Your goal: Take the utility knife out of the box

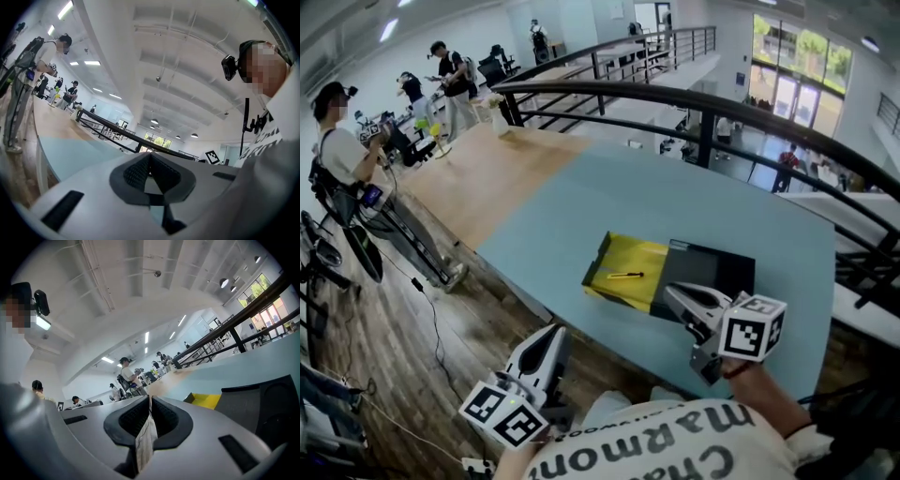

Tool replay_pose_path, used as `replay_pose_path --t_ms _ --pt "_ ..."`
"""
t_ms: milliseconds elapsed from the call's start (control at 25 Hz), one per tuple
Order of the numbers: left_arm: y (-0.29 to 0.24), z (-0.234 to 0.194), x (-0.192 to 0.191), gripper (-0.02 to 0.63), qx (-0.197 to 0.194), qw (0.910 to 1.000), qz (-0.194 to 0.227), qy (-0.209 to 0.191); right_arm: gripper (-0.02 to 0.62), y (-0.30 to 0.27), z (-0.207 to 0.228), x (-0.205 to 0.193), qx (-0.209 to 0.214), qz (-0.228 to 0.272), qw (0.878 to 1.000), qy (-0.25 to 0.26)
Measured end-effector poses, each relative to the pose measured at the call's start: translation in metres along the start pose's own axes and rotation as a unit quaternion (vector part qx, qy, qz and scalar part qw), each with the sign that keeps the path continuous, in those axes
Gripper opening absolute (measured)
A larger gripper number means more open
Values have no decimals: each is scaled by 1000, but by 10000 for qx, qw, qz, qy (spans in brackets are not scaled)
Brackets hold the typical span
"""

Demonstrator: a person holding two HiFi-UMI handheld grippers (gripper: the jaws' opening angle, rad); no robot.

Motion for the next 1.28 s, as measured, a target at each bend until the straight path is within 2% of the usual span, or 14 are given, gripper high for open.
replay_pose_path --t_ms 360,560,800,1280 --pt "-17 -3 -15 3 -57 9993 -362 86 43 3 21 -8 -259 -97 9994 -229" --pt "-30 -22 -30 3 -77 9987 -479 175 43 -6 39 -21 -373 -111 9987 -331" --pt "-57 -44 -36 3 -127 9967 -721 339 43 -17 61 -23 -745 -109 9961 -452" --pt "-135 -95 -27 3 -644 9895 -1224 428 43 -58 105 -13 -1403 328 9853 -921"
Point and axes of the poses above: the fingertips, and each gripper's own axes: y backward along the fingers, z to its right, x out of its top, the point moved 6 cm from there along y, backward along the fingers, and after that the axes turned 11 degrees about z, right-handed, at the moved point
